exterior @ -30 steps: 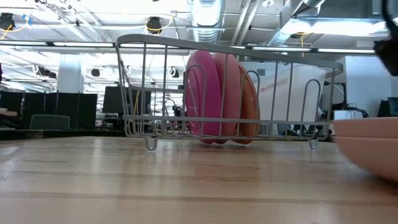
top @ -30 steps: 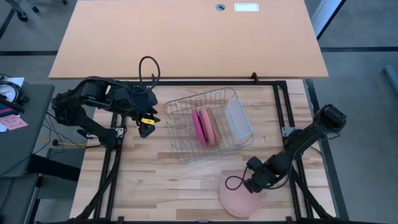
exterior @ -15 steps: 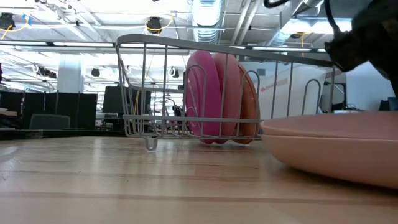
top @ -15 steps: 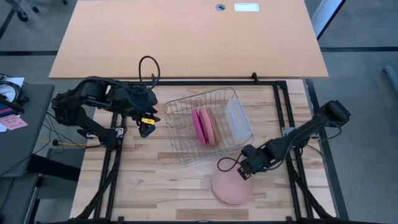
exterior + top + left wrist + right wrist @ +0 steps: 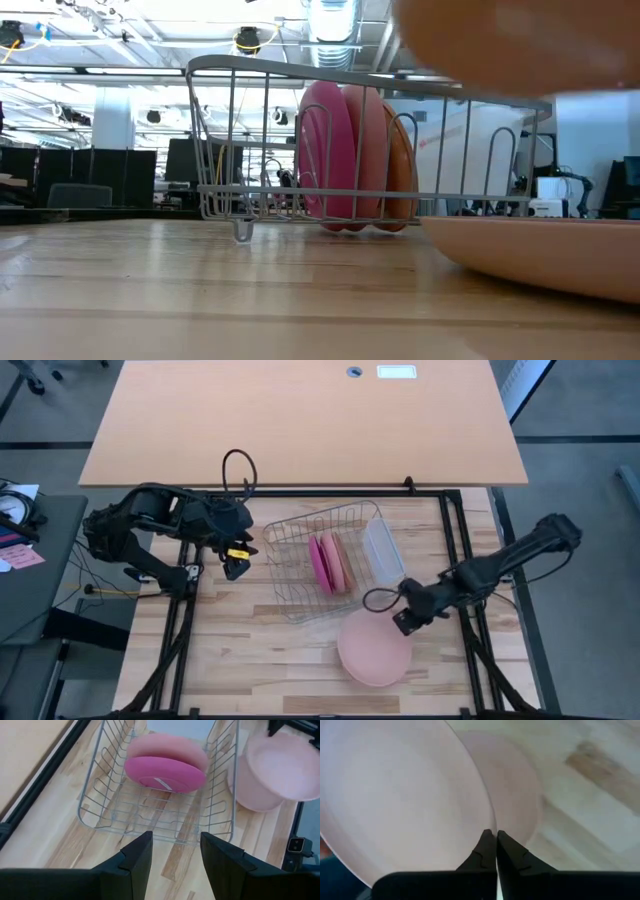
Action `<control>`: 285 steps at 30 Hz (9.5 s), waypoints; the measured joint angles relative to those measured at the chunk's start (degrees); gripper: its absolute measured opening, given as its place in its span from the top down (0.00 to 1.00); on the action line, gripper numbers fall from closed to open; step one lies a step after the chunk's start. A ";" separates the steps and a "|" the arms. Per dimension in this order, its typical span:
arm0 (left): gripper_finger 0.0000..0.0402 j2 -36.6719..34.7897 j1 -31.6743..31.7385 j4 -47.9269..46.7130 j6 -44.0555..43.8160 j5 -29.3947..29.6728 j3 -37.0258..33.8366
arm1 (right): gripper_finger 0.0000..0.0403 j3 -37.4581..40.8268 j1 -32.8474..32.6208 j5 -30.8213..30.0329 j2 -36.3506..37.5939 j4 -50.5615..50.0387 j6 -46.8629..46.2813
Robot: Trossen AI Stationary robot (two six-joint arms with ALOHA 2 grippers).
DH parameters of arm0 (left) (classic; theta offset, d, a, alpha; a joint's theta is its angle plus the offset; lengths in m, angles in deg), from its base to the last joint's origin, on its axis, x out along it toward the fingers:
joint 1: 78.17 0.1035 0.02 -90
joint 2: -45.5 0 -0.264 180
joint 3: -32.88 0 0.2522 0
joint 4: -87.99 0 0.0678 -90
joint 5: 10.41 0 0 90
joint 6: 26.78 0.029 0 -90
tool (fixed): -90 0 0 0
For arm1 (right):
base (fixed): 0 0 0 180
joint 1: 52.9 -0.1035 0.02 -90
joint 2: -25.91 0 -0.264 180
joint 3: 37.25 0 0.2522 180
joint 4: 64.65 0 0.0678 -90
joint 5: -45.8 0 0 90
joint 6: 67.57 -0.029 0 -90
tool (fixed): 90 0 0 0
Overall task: Sort dishes
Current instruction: Put the top beige plate in the dish rack
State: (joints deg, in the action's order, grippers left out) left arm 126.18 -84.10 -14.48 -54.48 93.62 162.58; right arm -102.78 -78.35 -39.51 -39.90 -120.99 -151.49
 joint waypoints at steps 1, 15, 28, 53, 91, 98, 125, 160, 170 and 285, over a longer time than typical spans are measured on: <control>0.60 0.00 0.00 0.27 -0.15 0.02 0.00 | 1.00 -0.78 0.00 0.05 1.16 0.07 -0.02; 0.60 0.00 4.64 12.31 -2.22 2.18 0.00 | 1.00 -17.15 5.26 -11.06 5.60 8.80 7.25; 0.57 0.00 9.11 41.25 0.01 1.68 0.00 | 1.00 -23.32 27.23 -14.34 5.56 26.57 29.41; 0.33 13.23 2.08 73.16 30.68 45.77 0.02 | 1.00 -23.95 40.59 -42.31 1.65 22.48 31.91; 0.95 15.06 8.16 70.81 29.14 41.02 0.04 | 1.00 -23.93 35.83 -44.82 1.62 21.09 41.59; 0.99 15.01 9.16 66.43 26.00 40.98 0.04 | 1.00 -23.91 34.40 -45.81 1.67 20.16 44.84; 1.00 1.32 12.28 51.56 11.01 31.46 0.24 | 0.39 -25.09 32.72 -24.40 15.20 23.42 51.21; 1.00 17.14 22.28 146.43 -42.09 -50.30 0.07 | 0.38 -24.95 34.05 -16.35 14.42 16.41 52.48; 1.00 30.04 20.63 174.71 -42.25 -43.69 0.04 | 0.38 -24.95 34.03 -16.44 12.03 16.26 52.52; 1.00 4.81 30.58 40.83 4.05 16.27 0.04 | 0.38 -24.93 38.04 -36.22 6.75 5.20 53.44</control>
State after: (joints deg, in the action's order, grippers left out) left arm 130.99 -53.52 26.35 -50.43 109.90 162.62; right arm -127.72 -40.31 -75.73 -33.15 -115.79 -98.06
